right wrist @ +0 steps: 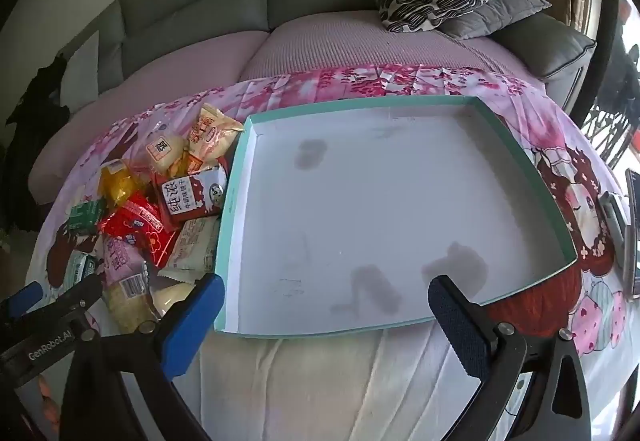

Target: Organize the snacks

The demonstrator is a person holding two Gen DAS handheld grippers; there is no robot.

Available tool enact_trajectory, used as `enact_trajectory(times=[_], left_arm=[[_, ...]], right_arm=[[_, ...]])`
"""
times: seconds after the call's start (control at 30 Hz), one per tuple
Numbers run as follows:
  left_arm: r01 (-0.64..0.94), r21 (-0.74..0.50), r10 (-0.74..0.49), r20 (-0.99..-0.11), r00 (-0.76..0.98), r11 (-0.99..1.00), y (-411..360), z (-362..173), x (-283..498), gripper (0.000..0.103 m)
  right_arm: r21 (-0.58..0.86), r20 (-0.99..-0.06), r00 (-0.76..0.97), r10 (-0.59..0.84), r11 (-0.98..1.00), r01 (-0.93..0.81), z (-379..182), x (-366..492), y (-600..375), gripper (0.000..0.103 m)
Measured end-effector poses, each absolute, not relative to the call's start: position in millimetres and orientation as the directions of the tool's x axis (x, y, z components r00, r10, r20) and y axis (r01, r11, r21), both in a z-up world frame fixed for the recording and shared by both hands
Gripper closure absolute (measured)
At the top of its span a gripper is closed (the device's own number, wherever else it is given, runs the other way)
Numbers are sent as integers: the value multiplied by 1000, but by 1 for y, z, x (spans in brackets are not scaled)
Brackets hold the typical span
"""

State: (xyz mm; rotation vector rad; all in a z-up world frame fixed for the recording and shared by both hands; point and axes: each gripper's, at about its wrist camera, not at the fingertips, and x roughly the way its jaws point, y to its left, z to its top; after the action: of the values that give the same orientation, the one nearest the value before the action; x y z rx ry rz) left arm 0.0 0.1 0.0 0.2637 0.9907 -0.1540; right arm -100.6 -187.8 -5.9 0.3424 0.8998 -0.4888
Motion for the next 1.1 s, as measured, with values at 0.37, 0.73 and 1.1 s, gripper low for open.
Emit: enact_trajectory(times=[0.37,0.73,1.1], left_arm=[[242,158,3,-842,540,957,1,-5,-7,0],[232,157,16,-857,515,960,-2,-5,1,0],[223,152,17,-859,511,963,-1,-5,2,0]], right_arm=[[91,-808,529,-259,832,547,-6,-104,-191,0],[89,-811,524,-262,829,553,-7,-102,-191,0],[88,-809,524,-265,827,555,-8,-103,-191,0]])
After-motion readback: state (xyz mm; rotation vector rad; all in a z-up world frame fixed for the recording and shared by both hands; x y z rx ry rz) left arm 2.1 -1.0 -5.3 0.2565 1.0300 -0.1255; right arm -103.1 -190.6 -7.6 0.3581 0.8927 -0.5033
